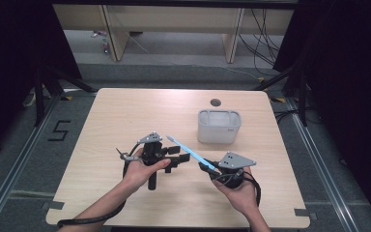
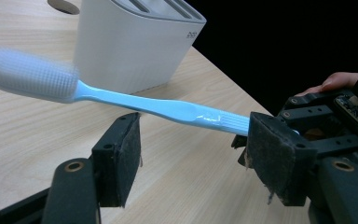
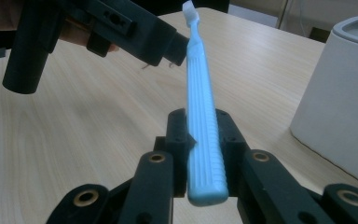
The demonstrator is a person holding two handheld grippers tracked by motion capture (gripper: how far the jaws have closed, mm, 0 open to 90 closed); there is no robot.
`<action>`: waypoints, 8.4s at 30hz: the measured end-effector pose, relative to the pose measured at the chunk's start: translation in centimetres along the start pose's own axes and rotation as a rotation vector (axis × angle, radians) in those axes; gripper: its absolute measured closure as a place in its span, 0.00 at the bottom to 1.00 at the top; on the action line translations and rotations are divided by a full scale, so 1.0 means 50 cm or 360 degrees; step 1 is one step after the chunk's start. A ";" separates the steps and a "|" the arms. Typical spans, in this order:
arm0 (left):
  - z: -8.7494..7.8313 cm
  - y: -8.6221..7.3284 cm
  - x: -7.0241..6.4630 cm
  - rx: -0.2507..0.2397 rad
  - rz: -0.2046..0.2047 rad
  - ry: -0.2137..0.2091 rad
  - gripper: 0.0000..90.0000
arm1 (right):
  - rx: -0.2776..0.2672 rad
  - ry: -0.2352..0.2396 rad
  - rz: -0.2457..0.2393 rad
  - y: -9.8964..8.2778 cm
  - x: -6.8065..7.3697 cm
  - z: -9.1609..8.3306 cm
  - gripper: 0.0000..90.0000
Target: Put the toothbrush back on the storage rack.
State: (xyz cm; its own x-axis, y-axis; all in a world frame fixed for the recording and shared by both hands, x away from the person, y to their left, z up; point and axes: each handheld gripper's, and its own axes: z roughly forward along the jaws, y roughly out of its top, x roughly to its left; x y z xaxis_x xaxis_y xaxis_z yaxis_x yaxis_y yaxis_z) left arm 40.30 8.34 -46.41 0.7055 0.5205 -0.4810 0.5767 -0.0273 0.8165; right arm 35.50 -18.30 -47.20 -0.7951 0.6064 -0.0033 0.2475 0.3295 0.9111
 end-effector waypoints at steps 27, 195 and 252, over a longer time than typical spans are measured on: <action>0.013 0.011 -0.012 -0.0086 -0.0078 -0.0062 0.57 | -0.0018 0.0014 0.0003 0.002 0.010 0.012 0.88; -0.192 -0.159 0.102 -0.0405 0.0536 0.0691 0.35 | -0.0289 -0.0685 0.0298 0.097 -0.150 -0.081 0.88; -0.192 -0.160 0.101 -0.0418 0.0533 0.0703 0.35 | -0.0300 -0.0827 0.0281 0.120 -0.241 -0.038 0.88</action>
State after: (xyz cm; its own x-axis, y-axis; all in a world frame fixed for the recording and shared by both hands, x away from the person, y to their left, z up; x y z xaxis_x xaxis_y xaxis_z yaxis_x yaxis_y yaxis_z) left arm 35.26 19.38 -52.30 0.5610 0.8262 -0.0526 0.1926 -0.0684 0.9789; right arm 45.52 -24.99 -40.93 -0.3629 0.9318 -0.0028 0.2110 0.0850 0.9738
